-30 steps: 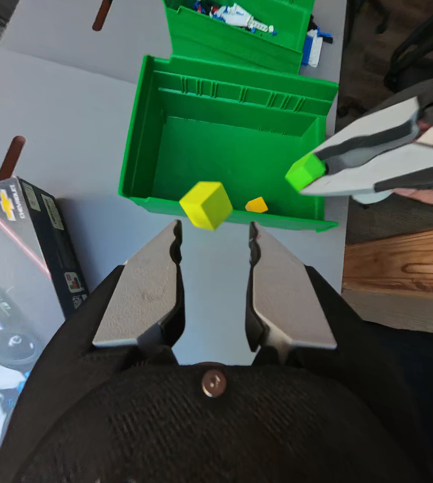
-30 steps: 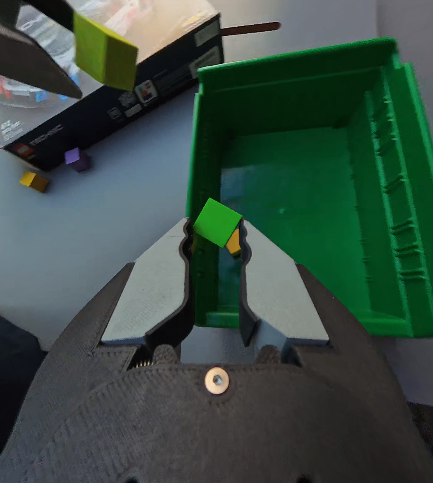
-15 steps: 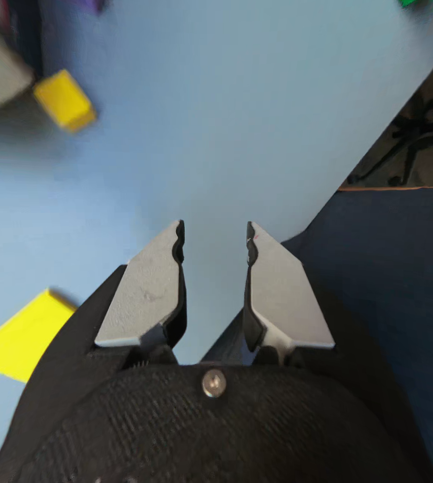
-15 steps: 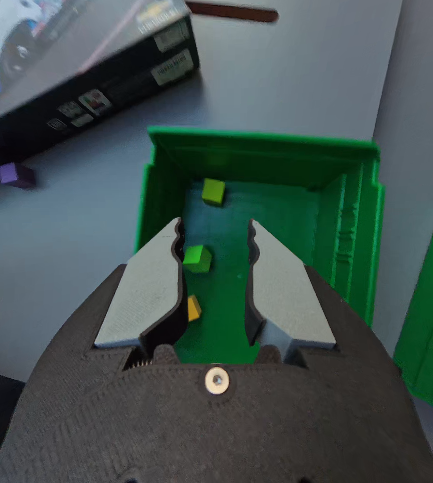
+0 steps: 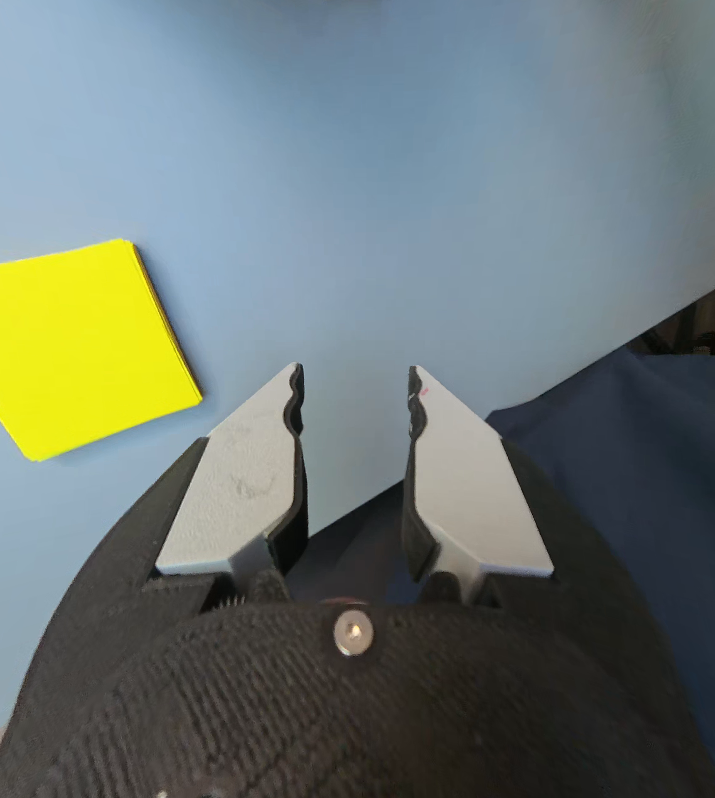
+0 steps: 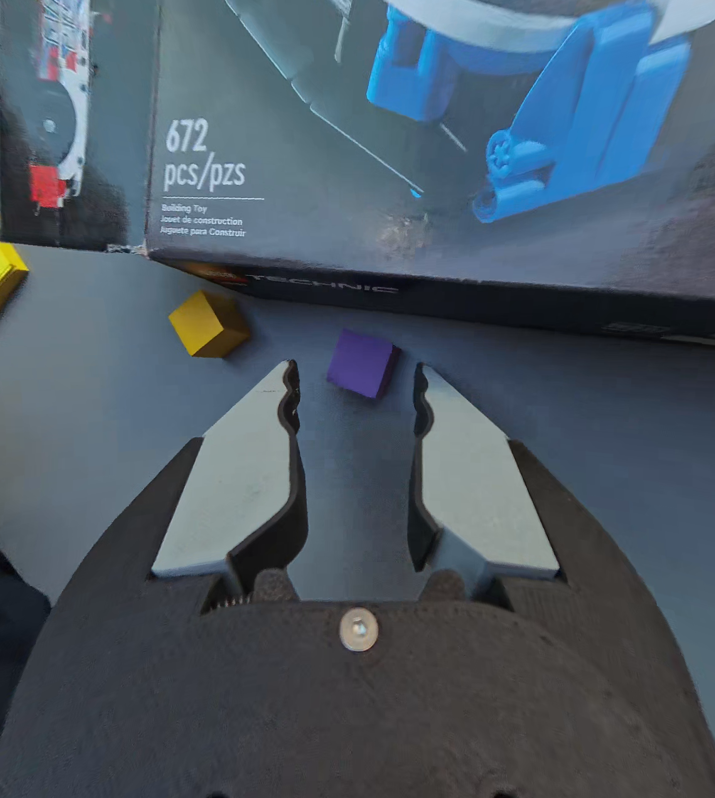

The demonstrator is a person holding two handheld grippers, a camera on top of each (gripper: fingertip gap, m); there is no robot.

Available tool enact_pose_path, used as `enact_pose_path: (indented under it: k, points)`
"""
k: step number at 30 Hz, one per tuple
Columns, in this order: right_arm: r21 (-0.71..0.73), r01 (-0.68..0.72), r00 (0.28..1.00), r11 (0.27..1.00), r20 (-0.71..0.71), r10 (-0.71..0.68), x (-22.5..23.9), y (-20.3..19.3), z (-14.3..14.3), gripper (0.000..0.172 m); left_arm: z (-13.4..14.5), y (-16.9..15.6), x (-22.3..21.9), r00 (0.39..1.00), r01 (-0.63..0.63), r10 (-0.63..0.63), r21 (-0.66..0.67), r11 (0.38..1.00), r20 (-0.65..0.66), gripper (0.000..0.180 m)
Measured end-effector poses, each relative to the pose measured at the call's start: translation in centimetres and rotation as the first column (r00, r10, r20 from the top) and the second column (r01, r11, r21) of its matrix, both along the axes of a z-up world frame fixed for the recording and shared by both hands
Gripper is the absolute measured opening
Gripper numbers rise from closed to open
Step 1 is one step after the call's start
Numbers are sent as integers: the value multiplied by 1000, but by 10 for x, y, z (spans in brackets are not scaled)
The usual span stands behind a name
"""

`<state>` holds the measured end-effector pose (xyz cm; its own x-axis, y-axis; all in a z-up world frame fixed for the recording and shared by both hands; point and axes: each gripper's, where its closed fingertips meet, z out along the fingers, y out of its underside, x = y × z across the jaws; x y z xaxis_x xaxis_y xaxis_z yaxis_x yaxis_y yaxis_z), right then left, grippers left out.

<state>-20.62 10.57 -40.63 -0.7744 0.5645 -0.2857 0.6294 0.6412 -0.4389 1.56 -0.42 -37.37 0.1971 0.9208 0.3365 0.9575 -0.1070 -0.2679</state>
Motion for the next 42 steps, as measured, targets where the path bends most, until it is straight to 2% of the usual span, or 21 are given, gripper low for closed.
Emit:
enact_pose_path:
  k: [2,5,7,9,11,13,15,17,20,21,22,24,27,29,32,35,37,40,41,42]
  points:
    - [-14,-2,1000,1000,31,3,2,-2,-6,28,-6,3,-14,999,35,-35,-43,998,2,46]
    - [-54,10,1000,998,17,-9,5,9,17,28,-12,12,-42,997,82,-83,-89,993,-8,48]
    - [-105,28,997,994,-67,-35,4,28,54,28,-11,22,-67,992,110,-116,-124,986,-47,49]
    - [-160,72,979,984,-179,-101,-3,62,104,28,-11,32,-93,984,137,-153,-167,976,-89,53]
    - [-175,152,934,973,-298,-199,-15,114,148,28,-14,45,-116,977,154,-178,-193,969,-115,57]
    - [-162,256,876,953,-377,-300,-27,175,176,27,-19,55,-136,974,151,-183,-215,965,-135,59]
    - [-121,364,829,923,-411,-381,-35,235,181,28,-26,58,-153,976,132,-170,-246,960,-139,59]
    - [-64,437,824,897,-370,-428,-32,279,161,29,-35,60,-164,979,113,-153,-266,957,-135,56]
    - [-14,471,857,882,-231,-461,-13,304,128,56,-46,57,-172,982,92,-137,-308,947,-127,47]
    - [-20,474,855,881,-228,-465,-7,305,125,57,-49,55,-172,983,89,-135,-319,944,-127,33]
    - [-33,472,853,881,-233,-466,-3,304,125,55,-50,53,-172,981,88,-137,-321,943,-134,26]
    - [-68,470,854,880,-217,-472,4,296,126,51,-49,51,-171,982,78,-127,-317,945,-137,26]
    - [-197,424,889,884,-98,-448,16,258,132,42,-27,66,-167,953,130,-195,-272,954,-231,26]
    - [-319,358,929,878,28,-368,28,215,138,42,0,91,-162,897,225,-284,-204,953,-338,26]
    - [-498,277,957,821,223,-188,51,150,151,42,52,126,-149,761,380,-423,-191,905,-493,26]
    - [-647,245,922,722,386,33,79,95,170,46,101,151,-135,602,477,-526,-258,840,-601,26]
    - [-682,220,890,697,432,142,96,69,176,53,119,160,-129,522,509,-589,-329,795,-617,26]
    - [-666,165,875,727,439,204,113,45,169,50,122,166,-122,495,534,-644,-381,755,-584,26]
    - [-653,147,872,743,440,214,117,41,165,46,122,168,-121,498,537,-647,-380,753,-577,26]
    - [-636,132,871,761,441,218,120,39,161,30,122,170,-120,507,539,-646,-375,754,-571,26]
